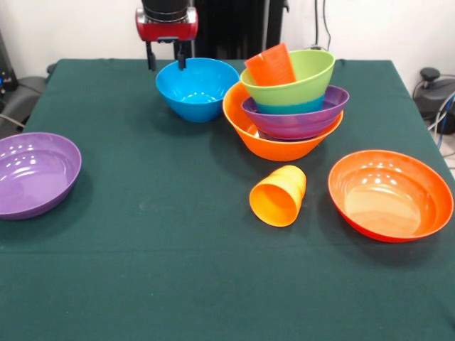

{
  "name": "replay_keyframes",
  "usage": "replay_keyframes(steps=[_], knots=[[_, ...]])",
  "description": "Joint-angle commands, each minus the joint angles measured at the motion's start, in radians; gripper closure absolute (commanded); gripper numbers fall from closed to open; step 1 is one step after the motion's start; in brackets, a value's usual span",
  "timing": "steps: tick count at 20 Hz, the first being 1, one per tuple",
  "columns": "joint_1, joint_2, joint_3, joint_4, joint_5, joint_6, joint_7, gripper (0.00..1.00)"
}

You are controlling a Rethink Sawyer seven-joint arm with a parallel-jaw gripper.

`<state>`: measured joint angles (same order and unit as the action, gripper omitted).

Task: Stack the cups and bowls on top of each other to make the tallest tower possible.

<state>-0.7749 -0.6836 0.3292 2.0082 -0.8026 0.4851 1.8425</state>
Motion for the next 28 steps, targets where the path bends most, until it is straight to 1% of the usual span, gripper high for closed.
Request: replay_keyframes(steps=[1,16,19,28], knots=[[-0.009,-0.019,0.081,-0.051,-0.050,0.021,-0.151,0.00],[-0.040,0.106,0.066,-0.142,-0.149,-0.032,-0.155,0.00],[-0.048,0.112,0.074,-0.138,-0.152,-0.035,-0.152,0.00],[-0.042,0.139,0.076,-0.144,-0.175,-0.060,-0.120,0.00]])
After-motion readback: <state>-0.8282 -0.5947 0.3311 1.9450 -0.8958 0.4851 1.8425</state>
